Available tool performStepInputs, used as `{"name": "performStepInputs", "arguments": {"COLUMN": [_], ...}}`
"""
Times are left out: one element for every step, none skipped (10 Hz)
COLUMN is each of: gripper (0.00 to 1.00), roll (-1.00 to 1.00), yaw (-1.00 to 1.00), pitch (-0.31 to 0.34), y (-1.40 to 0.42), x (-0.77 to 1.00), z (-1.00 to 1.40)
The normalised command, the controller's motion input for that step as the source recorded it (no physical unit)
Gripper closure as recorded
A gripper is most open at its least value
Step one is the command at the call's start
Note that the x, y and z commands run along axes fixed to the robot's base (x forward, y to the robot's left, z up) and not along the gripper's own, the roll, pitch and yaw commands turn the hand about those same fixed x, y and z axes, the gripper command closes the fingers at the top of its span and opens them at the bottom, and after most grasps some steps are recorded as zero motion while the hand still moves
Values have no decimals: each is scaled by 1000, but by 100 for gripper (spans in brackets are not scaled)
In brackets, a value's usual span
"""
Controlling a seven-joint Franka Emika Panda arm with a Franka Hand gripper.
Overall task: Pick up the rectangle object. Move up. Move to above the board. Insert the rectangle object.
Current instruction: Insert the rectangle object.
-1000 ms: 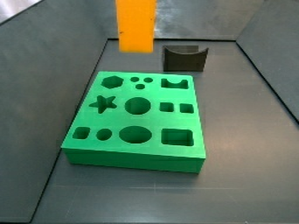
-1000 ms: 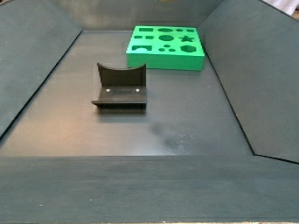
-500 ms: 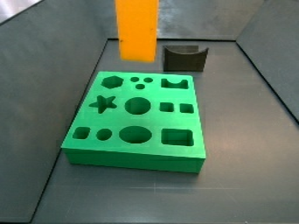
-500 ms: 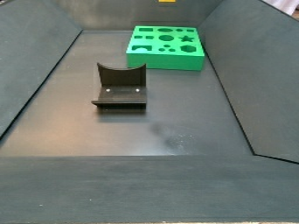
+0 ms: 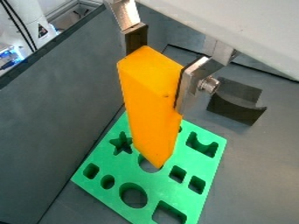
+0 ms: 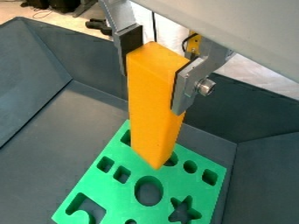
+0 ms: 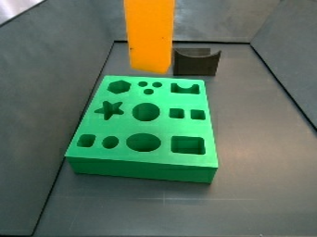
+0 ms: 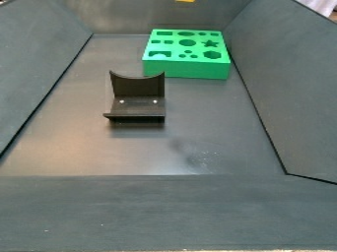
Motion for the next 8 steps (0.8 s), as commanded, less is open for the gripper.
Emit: {"name": "performStepInputs", "arguments": {"gripper": [100, 100, 100, 100, 100, 100, 100, 100], "roll": [0, -24, -33, -39, -24, -17, -50, -49], "yaw": [0, -54, -83, -97, 0, 0, 137, 91], "pitch": [0, -3, 0, -7, 0, 0, 21, 0], "y": [-220, -314, -309, -229, -6, 49, 200, 89], "x": [160, 354, 474, 474, 437, 269, 220, 123], "z": [-160, -229, -269, -291, -286, -334, -269, -106]}}
